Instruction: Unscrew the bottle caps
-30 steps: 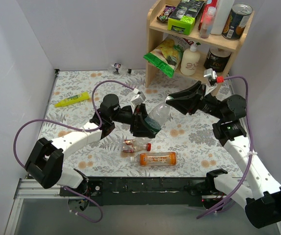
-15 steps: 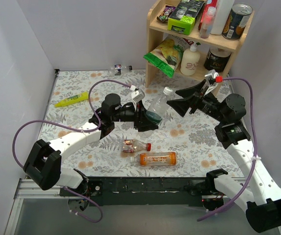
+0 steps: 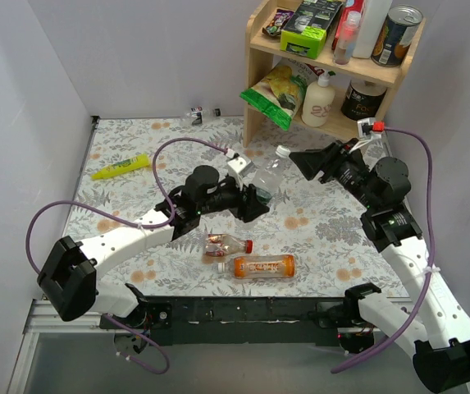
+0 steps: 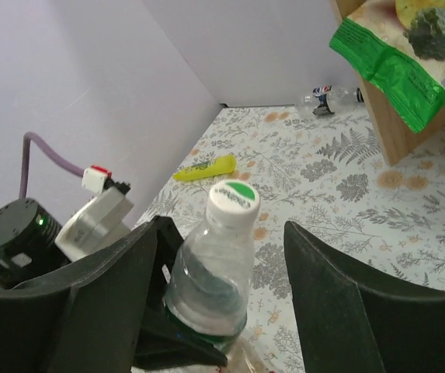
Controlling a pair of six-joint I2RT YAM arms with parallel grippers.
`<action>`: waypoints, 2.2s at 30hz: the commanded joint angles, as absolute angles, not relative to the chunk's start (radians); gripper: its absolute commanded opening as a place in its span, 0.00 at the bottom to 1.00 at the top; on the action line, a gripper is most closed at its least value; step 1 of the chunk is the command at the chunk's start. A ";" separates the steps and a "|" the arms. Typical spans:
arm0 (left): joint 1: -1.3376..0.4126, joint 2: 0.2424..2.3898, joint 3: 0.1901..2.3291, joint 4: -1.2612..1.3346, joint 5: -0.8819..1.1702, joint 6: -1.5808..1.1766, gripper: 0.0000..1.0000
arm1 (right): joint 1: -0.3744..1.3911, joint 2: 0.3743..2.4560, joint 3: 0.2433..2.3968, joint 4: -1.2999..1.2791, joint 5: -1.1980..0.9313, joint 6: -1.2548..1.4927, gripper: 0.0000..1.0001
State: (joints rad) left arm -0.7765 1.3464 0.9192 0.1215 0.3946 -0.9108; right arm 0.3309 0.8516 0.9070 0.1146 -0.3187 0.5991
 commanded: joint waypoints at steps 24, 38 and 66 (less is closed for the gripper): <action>-0.923 1.381 0.996 -0.035 0.066 -0.739 0.51 | 0.469 0.948 0.953 0.048 -0.058 0.700 0.69; -0.950 1.387 0.994 -0.037 0.048 -0.726 0.51 | 0.471 0.973 0.948 0.055 -0.074 0.704 0.63; -0.856 1.358 0.971 0.057 0.530 -0.758 0.53 | 0.407 0.971 0.925 0.173 -0.315 0.525 0.22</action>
State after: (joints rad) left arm -0.8921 1.3861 0.9600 -0.0124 0.2298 -0.7605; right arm 0.4423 1.0027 0.9073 0.0643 -0.1513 0.6384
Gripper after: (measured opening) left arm 0.534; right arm 0.436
